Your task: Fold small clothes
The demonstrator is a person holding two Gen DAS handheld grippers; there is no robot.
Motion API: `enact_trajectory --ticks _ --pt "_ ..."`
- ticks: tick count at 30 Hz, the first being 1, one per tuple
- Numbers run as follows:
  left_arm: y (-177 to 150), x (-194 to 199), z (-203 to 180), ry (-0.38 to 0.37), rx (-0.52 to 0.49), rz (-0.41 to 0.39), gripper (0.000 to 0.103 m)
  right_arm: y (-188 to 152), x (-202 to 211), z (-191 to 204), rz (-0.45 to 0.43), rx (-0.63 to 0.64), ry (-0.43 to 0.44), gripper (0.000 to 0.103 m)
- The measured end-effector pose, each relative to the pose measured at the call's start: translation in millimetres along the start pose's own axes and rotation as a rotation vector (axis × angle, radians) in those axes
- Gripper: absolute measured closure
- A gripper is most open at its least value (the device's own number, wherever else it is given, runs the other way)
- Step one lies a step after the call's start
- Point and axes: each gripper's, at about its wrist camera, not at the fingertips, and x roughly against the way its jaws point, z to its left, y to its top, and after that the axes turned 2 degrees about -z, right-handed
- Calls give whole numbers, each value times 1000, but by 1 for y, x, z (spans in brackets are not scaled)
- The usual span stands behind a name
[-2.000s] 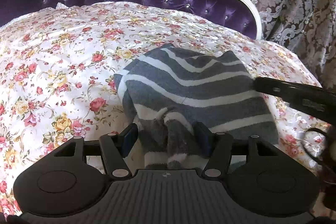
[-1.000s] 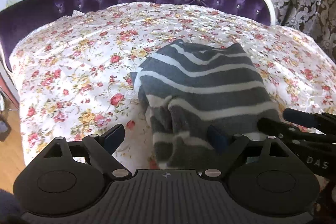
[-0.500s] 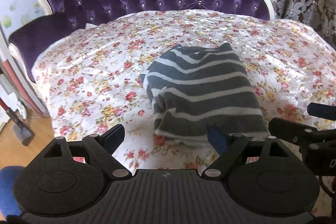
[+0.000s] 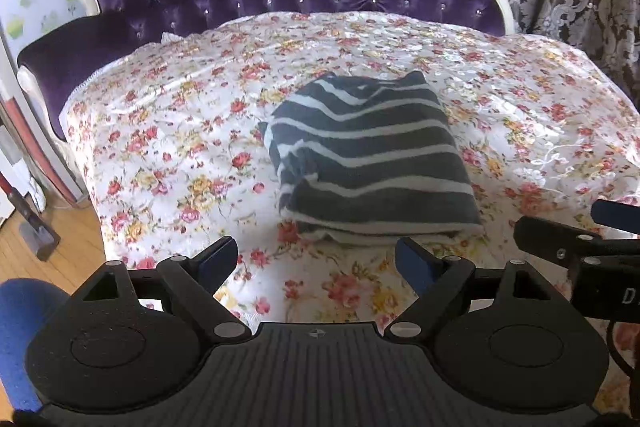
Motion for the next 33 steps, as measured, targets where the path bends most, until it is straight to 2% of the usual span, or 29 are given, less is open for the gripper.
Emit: enact_trajectory --ticks 10,33 --pt "-9 -6 3 -32 21 44 17 -3 -10 7 54 14 22 1" --pt "-13 -22 10 -47 33 121 17 -7 -26 1 144 -24 -4 1"
